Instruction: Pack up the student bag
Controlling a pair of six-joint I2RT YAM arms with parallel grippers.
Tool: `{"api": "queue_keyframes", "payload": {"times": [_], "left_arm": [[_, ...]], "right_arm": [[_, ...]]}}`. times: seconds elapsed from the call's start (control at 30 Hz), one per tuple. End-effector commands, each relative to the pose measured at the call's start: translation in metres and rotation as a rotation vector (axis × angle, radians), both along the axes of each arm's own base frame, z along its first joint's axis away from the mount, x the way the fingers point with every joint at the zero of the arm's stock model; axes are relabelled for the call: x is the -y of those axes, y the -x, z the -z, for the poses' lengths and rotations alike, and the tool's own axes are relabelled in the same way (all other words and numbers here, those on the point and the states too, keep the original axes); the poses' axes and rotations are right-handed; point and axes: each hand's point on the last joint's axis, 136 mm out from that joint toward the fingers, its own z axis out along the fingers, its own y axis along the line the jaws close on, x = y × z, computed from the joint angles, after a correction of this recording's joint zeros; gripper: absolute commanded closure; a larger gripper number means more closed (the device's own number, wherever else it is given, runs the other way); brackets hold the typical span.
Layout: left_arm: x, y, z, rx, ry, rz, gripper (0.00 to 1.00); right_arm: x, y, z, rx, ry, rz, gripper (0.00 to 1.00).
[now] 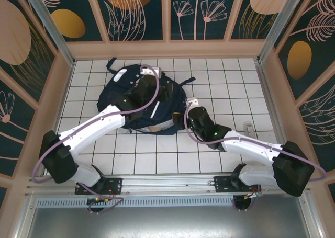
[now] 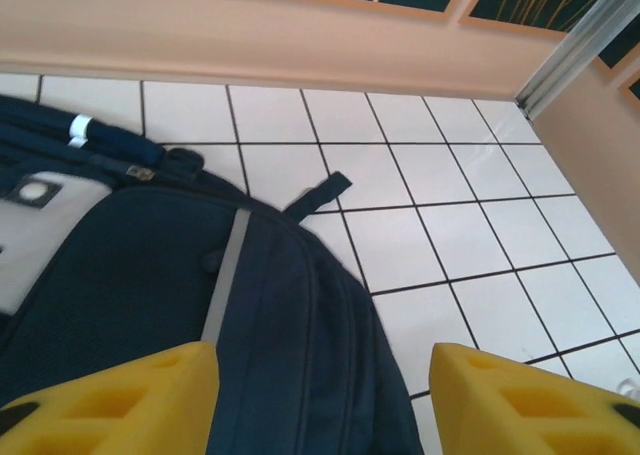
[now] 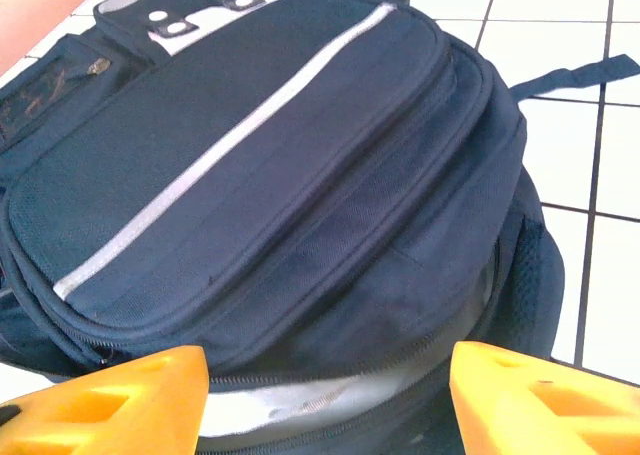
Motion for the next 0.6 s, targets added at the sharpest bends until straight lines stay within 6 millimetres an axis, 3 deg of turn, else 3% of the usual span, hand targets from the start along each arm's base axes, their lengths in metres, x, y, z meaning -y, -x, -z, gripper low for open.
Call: {"api": "queue_keyframes", "payload": {"times": [0.0,0.13,0.33,0.57], "left_arm": [[-0.033,0.018,-0.01,0.031,0.043,-0.081,0.38],[-0.076,0.042,0.021,-0.002,0.018,-0.179,0.36],[-0.128,0.074,0.069,-0.055,0.013,-0.312,0.42],[-0.151,0.1,0.108,-0.088,0.081,-0.342,0.5]], "right_arm": [[-0.002,0.006,-0.002,-0.011,-0.051,-0.002,0.34],[-0.017,0.017,-0.001,-0.006,-0.063,-0.028,0.34],[-0.05,0.04,0.003,0.013,-0.052,-0.056,0.36],[-0.08,0.048,0.02,-0.037,-0.008,-0.071,0.36]]}}
